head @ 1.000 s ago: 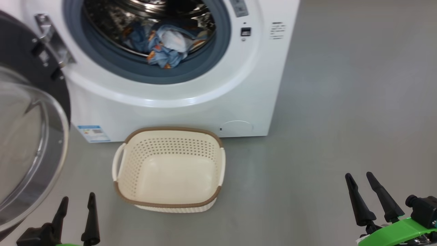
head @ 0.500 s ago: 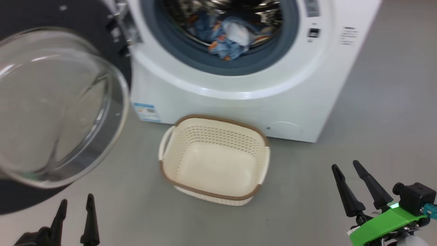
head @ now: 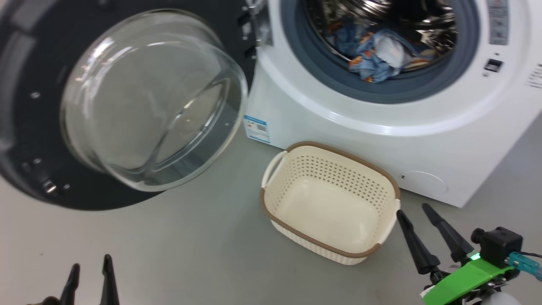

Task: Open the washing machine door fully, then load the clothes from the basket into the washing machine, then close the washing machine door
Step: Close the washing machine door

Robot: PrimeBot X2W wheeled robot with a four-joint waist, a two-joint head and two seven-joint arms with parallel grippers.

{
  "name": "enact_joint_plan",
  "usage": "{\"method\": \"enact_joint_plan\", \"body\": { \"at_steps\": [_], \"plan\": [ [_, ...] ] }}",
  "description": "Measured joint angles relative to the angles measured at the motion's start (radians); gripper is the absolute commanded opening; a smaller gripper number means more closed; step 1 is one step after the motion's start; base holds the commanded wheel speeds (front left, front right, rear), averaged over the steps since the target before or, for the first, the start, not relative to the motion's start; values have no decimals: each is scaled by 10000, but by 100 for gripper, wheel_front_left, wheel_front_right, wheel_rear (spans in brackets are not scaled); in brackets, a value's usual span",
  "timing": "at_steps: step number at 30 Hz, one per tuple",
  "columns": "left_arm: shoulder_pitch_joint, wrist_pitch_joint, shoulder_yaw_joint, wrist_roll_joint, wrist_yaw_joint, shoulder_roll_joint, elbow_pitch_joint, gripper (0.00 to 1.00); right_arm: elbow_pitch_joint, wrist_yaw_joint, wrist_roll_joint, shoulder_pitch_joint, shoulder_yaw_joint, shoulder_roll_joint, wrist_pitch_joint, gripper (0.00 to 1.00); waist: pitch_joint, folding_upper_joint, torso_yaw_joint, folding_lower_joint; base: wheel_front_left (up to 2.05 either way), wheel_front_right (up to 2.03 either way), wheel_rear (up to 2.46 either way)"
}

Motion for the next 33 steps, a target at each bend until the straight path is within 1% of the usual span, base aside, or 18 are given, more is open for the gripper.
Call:
{"method": "enact_joint_plan", "body": {
  "at_steps": [4,7,10,15,17,18,19,20,24,26,28,33],
  "plan": [
    [192,0,77,-184,107,0,-199,100,105,0,36,-274,387,-15,0,100,-34,0,426,0,0,0,0],
    [267,0,111,-249,178,0,-322,100,192,0,113,-533,579,-50,0,100,-55,0,585,0,0,0,0],
    [368,0,117,-280,263,0,-433,100,244,0,178,-593,696,-90,0,100,-78,0,616,0,0,0,0],
    [453,0,119,-295,276,0,-529,100,280,0,196,-593,769,-104,0,100,-121,0,601,0,0,0,0],
    [453,0,155,-495,268,-2,-583,100,282,0,199,-593,765,-102,0,100,-136,0,588,0,0,0,0],
    [453,0,215,-602,267,-4,-654,72,280,0,199,-588,757,-94,0,100,-144,0,581,0,0,0,0],
    [451,0,316,-625,263,-12,-786,32,278,0,199,-573,738,-86,0,100,-154,0,574,0,0,0,0],
    [440,0,447,-627,244,-17,-963,0,278,0,199,-561,713,-71,0,100,-164,0,565,0,0,0,0],
    [142,0,1191,-550,12,-23,-1787,0,209,0,197,-383,458,96,0,100,-193,0,518,0,0,0,0],
    [-254,-2,1394,-552,-44,146,-2138,0,167,0,196,-144,278,167,0,100,-199,1,487,0,0,0,0],
    [-801,-2,1536,-721,-92,593,-2397,0,128,0,178,77,82,255,0,100,-203,0,450,0,0,0,0],
    [-2105,-6,1990,-2631,-92,2299,-2660,0,-54,0,117,178,-50,430,0,100,-148,0,148,0,0,0,0]
  ]
}}
